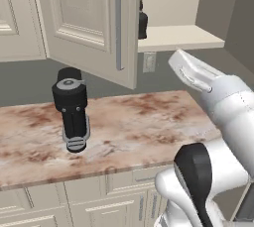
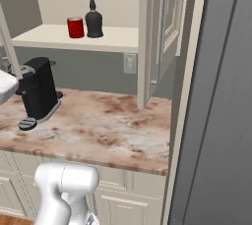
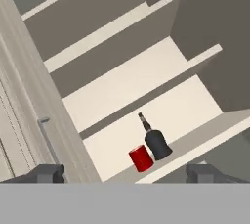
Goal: Open the cabinet directly in front. Then move the liquor and the mug to the dining counter with the candle on it.
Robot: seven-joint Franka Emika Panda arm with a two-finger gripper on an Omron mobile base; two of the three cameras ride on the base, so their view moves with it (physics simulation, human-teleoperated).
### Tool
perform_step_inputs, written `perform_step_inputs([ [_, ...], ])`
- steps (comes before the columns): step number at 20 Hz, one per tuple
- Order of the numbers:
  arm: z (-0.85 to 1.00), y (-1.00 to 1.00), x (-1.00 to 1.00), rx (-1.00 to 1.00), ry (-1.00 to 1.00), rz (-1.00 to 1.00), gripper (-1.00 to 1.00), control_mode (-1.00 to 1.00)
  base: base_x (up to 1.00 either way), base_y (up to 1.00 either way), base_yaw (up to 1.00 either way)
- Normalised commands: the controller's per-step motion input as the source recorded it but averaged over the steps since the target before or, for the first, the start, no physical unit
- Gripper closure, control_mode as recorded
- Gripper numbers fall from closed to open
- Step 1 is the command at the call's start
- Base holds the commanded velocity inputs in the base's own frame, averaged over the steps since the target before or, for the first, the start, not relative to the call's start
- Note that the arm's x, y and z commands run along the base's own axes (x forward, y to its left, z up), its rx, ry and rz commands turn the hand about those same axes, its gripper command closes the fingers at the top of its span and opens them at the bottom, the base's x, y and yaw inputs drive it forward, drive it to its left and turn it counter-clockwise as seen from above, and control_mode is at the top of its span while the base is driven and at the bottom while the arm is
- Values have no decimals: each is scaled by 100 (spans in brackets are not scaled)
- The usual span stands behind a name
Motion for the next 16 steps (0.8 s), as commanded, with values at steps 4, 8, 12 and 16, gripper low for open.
perform_step_inputs([
  [4,-6,-63,53,6,0,29,-100,-100,0,0,0],
  [8,-5,-34,62,3,0,24,-100,-100,0,0,0],
  [12,0,-1,68,3,2,17,-100,-100,0,0,0],
  [16,0,6,54,0,10,18,-100,-100,0,0,0],
])
